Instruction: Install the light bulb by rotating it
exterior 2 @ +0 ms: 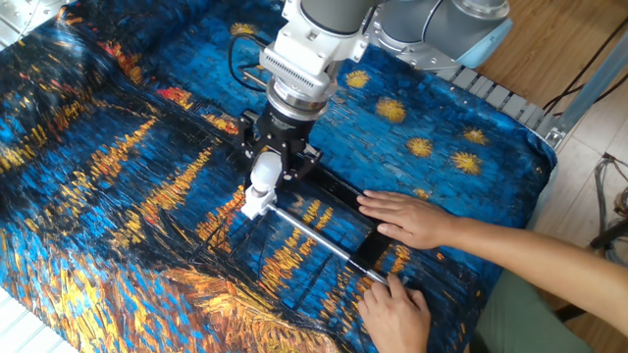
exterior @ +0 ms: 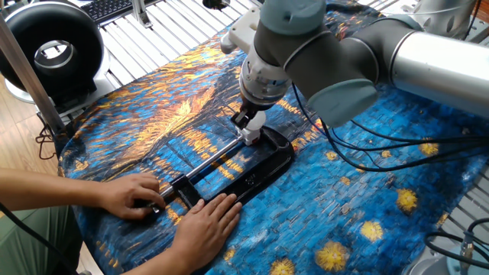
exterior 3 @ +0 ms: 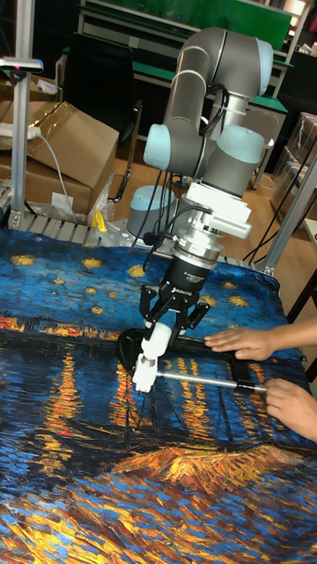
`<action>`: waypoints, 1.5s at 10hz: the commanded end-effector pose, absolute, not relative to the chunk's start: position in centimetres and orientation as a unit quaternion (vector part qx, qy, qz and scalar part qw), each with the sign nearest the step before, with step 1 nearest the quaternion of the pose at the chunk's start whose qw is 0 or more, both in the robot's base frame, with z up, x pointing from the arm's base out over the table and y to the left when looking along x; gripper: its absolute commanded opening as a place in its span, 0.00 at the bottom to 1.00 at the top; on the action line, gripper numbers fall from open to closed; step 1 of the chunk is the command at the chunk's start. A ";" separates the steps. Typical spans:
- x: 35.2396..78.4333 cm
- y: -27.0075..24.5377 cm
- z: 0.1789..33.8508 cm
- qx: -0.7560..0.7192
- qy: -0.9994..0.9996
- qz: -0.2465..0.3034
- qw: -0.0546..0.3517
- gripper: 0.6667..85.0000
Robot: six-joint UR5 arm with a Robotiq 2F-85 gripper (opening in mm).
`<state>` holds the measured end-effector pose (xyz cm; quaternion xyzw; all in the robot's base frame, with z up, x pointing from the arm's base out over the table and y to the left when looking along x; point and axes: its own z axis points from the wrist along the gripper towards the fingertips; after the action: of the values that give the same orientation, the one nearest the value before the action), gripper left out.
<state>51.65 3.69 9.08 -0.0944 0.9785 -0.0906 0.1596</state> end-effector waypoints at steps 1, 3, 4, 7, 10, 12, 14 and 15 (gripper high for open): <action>51.6 3.7 9.3 -0.085 0.980 -0.091 0.152 0.45; 51.4 3.7 9.4 -0.091 0.982 -0.088 0.140 0.32; 52.0 4.2 9.5 -0.089 0.982 -0.078 0.145 0.21; 53.2 4.0 9.6 -0.113 0.981 -0.073 0.142 0.00; 52.9 3.0 9.8 -0.143 0.980 -0.076 0.119 0.00; 53.0 3.2 9.4 -0.158 0.979 -0.065 0.111 0.00; 52.8 2.6 9.8 -0.160 0.981 -0.077 0.082 0.00; 53.0 2.8 10.0 -0.158 0.982 -0.072 0.076 0.00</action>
<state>52.88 2.83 9.63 -0.1547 0.9800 -0.0778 0.0979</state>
